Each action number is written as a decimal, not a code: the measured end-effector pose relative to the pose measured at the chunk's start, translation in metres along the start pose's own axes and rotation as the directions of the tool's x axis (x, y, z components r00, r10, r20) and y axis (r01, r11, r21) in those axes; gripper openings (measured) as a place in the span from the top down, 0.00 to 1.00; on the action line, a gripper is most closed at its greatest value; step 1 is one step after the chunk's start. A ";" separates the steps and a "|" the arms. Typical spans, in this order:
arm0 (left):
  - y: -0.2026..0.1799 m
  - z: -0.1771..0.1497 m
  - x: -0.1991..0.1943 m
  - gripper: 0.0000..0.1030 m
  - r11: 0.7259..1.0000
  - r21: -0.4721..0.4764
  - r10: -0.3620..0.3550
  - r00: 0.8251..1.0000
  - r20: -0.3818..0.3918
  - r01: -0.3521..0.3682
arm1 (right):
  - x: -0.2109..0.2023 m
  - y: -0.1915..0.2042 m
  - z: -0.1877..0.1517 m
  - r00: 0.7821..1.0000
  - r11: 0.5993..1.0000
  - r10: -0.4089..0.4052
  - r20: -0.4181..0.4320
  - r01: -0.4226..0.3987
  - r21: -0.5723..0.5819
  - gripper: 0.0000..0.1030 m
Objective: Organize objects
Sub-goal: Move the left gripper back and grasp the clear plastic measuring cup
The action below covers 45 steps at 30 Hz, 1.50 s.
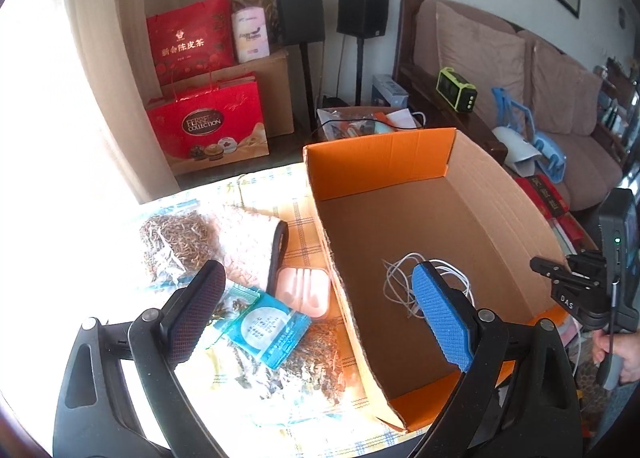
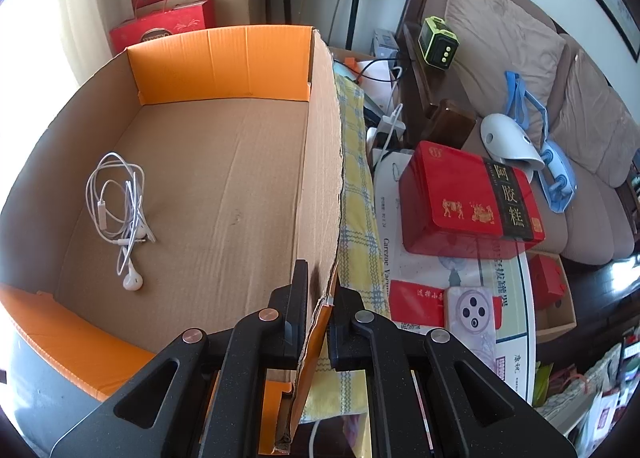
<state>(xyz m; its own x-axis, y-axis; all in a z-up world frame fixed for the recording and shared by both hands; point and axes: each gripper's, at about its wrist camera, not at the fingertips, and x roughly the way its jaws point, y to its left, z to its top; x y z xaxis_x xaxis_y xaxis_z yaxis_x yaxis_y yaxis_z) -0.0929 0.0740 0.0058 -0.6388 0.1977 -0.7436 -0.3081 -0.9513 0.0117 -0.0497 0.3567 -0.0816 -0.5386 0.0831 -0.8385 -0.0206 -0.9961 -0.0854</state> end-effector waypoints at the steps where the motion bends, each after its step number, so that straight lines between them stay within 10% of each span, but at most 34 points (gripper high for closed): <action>1: 0.006 -0.001 0.001 0.09 1.000 -0.009 0.004 1.000 -0.002 -0.004 | 0.000 0.000 0.001 1.000 1.000 -0.001 -0.001 0.001 0.001 0.94; 14: 0.094 -0.022 0.024 0.09 0.984 -0.140 0.103 0.993 -0.066 -0.111 | 0.002 0.002 0.003 1.000 1.000 -0.013 -0.009 0.013 0.004 0.94; 45: 0.183 -0.096 0.048 0.09 0.936 -0.338 0.024 0.976 -0.217 -0.099 | 0.005 0.003 0.004 1.000 1.000 -0.015 -0.021 0.015 0.008 0.93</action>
<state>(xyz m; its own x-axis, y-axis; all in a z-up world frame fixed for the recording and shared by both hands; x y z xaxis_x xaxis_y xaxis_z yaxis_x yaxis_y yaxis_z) -0.1125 -0.1132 -0.0919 -0.4777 0.1185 -0.8705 0.0130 -0.9898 -0.1419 -0.0556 0.3544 -0.0835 -0.5200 0.0984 -0.8485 -0.0359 -0.9950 -0.0934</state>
